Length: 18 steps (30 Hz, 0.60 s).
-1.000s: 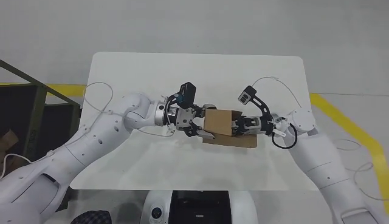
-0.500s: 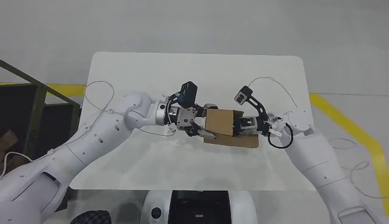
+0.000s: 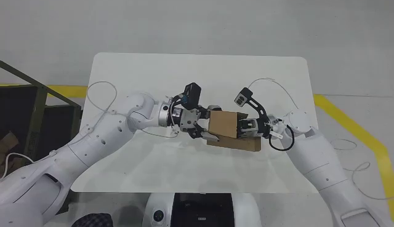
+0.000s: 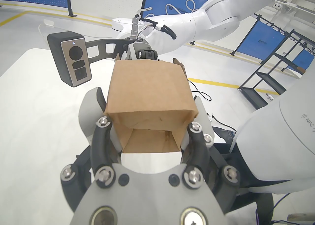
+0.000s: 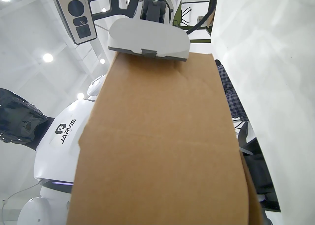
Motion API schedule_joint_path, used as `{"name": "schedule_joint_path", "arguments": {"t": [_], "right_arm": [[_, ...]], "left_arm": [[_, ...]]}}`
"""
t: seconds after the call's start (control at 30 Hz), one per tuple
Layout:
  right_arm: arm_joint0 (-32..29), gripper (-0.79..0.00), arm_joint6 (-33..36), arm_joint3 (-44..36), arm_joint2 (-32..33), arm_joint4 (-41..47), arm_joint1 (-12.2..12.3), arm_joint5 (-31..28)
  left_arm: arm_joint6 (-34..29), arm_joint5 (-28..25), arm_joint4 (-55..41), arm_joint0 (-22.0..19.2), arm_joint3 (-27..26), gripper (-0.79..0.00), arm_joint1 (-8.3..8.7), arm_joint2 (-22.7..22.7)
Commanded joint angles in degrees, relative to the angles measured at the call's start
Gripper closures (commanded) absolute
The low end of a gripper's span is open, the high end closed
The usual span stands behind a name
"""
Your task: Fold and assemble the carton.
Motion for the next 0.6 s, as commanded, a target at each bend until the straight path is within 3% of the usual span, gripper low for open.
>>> {"name": "schedule_joint_path", "arguments": {"t": [0.0, 0.57], "right_arm": [[-0.02, 0.000, -0.09, -0.08, -0.07, -0.09, -0.06, -0.07], [-1.30, 0.000, 0.15, 0.56, 1.64, -0.54, 0.25, 0.05]], "left_arm": [[-0.02, 0.01, -0.09, -0.10, 0.03, -0.570, -0.05, 0.10], [0.65, 0.01, -0.05, -0.03, 0.29, -0.563, -0.01, -0.03]]}}
